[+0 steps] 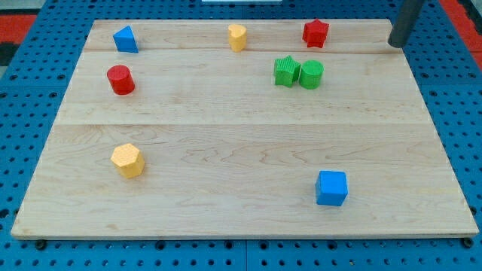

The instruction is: Move your hand towards the red circle

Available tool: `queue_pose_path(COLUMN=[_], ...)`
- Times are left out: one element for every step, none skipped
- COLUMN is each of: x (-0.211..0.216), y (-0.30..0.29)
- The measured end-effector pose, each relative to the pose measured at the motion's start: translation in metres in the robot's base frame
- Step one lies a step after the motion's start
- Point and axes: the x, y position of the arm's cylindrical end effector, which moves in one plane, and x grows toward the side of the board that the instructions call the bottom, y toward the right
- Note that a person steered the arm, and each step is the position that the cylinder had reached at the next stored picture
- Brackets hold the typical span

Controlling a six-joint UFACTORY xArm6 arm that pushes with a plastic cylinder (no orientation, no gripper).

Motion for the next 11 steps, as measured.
queue_pose_path(x=[0.011, 0.010, 0.010, 0.019, 0.021, 0.017, 0.019, 0.026, 0.067, 0.111, 0.122], y=[-0.008, -0.008, -0.008, -0.027, -0.067, -0.132, -0.210, -0.285, -0.360, -0.430, -0.541])
